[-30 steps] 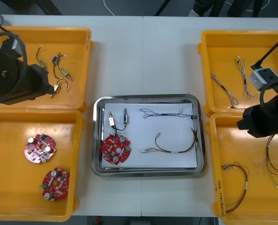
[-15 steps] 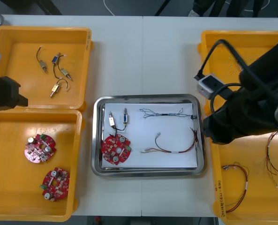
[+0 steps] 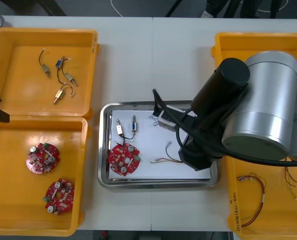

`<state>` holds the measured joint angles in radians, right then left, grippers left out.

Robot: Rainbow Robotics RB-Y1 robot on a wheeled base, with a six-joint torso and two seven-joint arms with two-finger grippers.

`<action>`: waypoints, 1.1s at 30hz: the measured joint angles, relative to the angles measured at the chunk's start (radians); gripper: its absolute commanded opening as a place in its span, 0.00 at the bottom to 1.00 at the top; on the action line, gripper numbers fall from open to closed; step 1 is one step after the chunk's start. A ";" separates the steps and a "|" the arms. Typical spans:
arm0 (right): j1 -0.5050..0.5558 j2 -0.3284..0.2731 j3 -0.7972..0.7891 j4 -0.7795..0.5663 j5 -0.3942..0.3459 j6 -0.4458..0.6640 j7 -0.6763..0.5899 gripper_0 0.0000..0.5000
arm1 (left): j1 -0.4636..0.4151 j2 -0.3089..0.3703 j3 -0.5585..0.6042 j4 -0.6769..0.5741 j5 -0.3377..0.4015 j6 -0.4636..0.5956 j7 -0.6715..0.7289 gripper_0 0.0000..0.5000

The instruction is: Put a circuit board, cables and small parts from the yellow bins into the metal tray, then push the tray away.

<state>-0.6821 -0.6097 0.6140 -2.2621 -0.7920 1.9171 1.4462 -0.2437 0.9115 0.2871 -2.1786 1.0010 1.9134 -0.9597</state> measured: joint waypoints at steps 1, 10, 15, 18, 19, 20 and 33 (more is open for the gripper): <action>-0.005 0.003 0.016 0.006 0.003 0.000 0.007 1.00 | 0.002 0.000 0.002 0.000 -0.001 0.000 0.000 1.00; -0.049 0.024 0.184 0.023 0.060 -0.026 0.147 1.00 | 0.005 0.000 0.005 0.001 -0.039 0.000 -0.027 1.00; -0.069 0.053 0.238 0.066 0.061 -0.074 0.170 1.00 | 0.005 -0.003 0.005 0.005 -0.067 0.000 -0.132 1.00; -0.073 0.072 0.255 0.098 0.061 -0.102 0.171 1.00 | 0.005 -0.009 0.006 0.009 -0.077 0.000 -0.169 1.00; -0.075 0.077 0.261 0.110 0.061 -0.111 0.172 1.00 | 0.005 -0.011 0.007 0.012 -0.077 0.000 -0.172 1.00; -0.076 0.081 0.268 0.122 0.061 -0.122 0.176 1.00 | 0.005 -0.013 0.009 0.014 -0.078 0.000 -0.172 1.00; -0.122 0.094 0.423 0.206 0.101 -0.230 0.226 1.00 | 0.005 -0.048 0.034 0.020 -0.091 0.000 -0.173 1.00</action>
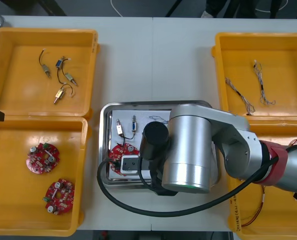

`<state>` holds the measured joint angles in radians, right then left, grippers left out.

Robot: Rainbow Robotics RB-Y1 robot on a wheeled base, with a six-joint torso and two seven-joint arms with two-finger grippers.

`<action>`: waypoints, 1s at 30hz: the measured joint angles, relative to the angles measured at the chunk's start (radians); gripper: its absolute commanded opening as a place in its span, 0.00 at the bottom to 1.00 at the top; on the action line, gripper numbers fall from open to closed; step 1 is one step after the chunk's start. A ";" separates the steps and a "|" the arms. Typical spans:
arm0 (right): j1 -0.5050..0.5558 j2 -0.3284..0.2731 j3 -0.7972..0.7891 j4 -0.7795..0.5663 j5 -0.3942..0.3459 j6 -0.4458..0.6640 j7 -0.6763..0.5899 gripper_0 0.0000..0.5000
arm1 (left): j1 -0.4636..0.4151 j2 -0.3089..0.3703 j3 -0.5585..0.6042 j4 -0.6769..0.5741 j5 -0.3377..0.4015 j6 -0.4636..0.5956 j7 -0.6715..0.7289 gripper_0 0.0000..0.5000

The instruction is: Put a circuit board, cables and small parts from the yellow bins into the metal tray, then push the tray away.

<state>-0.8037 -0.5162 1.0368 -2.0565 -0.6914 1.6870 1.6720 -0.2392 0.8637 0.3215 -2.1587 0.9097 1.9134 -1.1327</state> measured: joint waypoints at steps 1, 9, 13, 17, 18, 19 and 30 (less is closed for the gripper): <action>-0.002 0.000 0.009 0.003 0.000 -0.003 0.000 1.00 | 0.000 0.000 0.000 0.000 0.000 0.000 0.000 1.00; -0.009 0.012 0.063 0.026 0.010 -0.005 0.000 1.00 | 0.000 0.000 0.000 0.000 0.000 0.000 -0.001 1.00; -0.009 0.028 0.081 0.040 0.026 -0.007 0.000 1.00 | 0.000 0.000 0.000 0.001 0.000 0.000 -0.001 1.00; -0.009 0.039 0.103 0.046 0.057 -0.007 0.000 1.00 | 0.000 0.000 0.000 0.001 0.000 0.000 -0.001 1.00; -0.009 0.040 0.107 0.047 0.061 -0.007 0.000 1.00 | 0.000 0.000 0.000 0.001 0.000 0.000 -0.001 1.00; -0.009 0.042 0.110 0.048 0.066 -0.007 0.000 1.00 | 0.000 0.000 0.000 0.001 -0.001 0.000 -0.001 1.00; -0.009 0.044 0.117 0.065 0.101 -0.009 0.000 1.00 | 0.000 0.000 0.000 0.001 -0.001 0.000 -0.001 1.00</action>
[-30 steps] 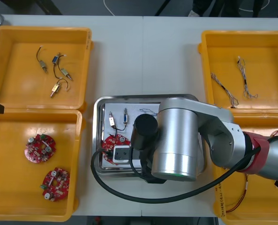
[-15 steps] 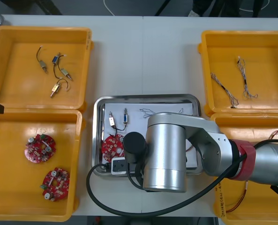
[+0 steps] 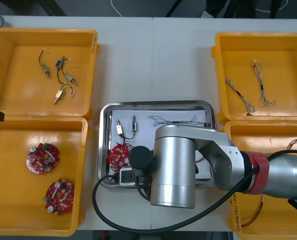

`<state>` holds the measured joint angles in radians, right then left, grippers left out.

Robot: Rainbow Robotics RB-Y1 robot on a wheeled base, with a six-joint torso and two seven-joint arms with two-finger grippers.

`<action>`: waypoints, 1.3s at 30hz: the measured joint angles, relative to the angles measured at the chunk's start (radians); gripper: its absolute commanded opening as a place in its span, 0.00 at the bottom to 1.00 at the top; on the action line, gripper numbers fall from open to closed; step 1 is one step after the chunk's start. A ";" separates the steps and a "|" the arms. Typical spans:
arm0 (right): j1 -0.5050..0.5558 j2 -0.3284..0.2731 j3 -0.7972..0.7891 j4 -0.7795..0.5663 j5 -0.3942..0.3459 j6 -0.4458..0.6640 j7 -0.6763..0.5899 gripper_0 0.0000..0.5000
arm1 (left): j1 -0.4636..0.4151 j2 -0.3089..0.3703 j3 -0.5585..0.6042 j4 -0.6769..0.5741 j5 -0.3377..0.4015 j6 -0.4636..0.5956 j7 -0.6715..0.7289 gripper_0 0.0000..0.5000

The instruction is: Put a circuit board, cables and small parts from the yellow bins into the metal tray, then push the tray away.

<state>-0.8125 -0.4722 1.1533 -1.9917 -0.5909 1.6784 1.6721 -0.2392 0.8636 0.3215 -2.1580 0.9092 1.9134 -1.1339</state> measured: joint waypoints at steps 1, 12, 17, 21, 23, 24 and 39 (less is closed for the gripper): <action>0.001 0.000 0.002 0.000 0.007 -0.001 0.000 1.00 | 0.000 0.000 0.000 0.000 0.000 0.000 0.000 1.00; 0.004 0.002 0.033 0.001 0.037 -0.004 0.000 1.00 | 0.000 0.000 0.000 0.000 0.000 0.000 0.000 1.00; 0.006 0.002 0.035 0.001 0.037 -0.004 0.000 1.00 | 0.000 0.000 0.000 0.000 0.000 0.000 0.000 1.00; 0.014 0.003 0.036 0.001 0.051 -0.004 0.000 1.00 | 0.000 0.000 0.000 0.000 0.000 0.000 0.000 1.00; 0.018 0.004 0.038 0.001 0.066 -0.004 0.000 1.00 | 0.000 0.000 0.000 0.000 0.000 0.000 0.000 1.00; 0.019 0.004 0.041 0.001 0.072 -0.004 0.000 1.00 | 0.000 0.000 0.000 0.000 0.000 0.000 0.000 1.00; 0.031 0.024 0.053 0.028 0.097 -0.008 0.000 1.00 | 0.000 0.000 0.000 0.000 0.000 0.000 0.000 1.00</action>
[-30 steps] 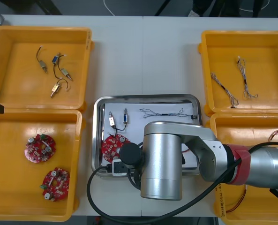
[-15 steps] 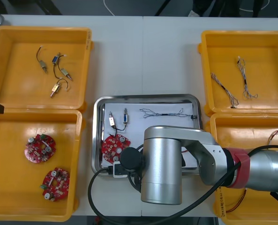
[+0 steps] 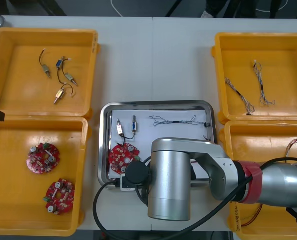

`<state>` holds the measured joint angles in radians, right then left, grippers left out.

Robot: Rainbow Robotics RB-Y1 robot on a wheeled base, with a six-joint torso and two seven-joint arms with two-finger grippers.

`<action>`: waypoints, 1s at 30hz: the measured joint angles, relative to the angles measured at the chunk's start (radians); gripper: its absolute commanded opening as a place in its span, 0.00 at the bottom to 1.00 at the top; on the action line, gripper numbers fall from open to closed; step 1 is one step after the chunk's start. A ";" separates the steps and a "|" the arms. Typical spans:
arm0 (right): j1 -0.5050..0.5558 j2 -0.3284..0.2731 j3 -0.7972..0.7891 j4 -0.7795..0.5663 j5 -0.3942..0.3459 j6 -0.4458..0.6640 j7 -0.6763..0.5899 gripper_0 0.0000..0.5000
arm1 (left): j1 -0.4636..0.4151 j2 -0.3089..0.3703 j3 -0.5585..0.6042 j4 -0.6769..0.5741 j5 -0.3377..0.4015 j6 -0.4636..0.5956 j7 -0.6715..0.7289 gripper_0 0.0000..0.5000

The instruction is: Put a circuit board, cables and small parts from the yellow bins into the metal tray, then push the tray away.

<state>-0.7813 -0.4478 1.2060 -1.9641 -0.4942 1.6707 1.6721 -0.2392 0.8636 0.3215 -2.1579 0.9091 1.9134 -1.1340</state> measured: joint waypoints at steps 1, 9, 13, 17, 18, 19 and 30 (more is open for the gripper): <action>0.001 0.001 0.000 0.000 0.000 0.000 0.000 0.99 | 0.000 0.000 0.000 0.000 0.000 0.000 0.000 1.00; 0.002 0.004 0.000 0.000 0.001 0.000 0.000 0.22 | 0.000 0.000 0.000 0.000 0.000 0.000 0.000 1.00; 0.002 0.004 0.002 0.000 0.001 0.000 0.000 0.00 | 0.000 0.000 0.000 0.000 0.000 0.000 0.000 1.00; 0.002 0.005 0.002 0.000 0.005 0.000 0.000 0.00 | 0.000 0.000 0.000 0.000 0.000 0.000 0.000 1.00; 0.002 0.005 0.002 0.000 0.006 0.000 0.000 0.00 | 0.000 0.000 0.000 0.000 0.000 0.000 0.000 1.00; 0.002 0.005 0.002 0.000 0.007 0.000 0.000 0.00 | 0.000 0.000 0.000 0.000 0.000 0.000 0.000 1.00; -0.023 0.006 0.002 0.000 0.017 0.000 0.000 0.00 | 0.000 0.000 0.000 0.000 0.000 0.000 0.000 1.00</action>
<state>-0.8040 -0.4422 1.2081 -1.9642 -0.4770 1.6705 1.6721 -0.2392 0.8636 0.3215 -2.1579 0.9091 1.9134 -1.1341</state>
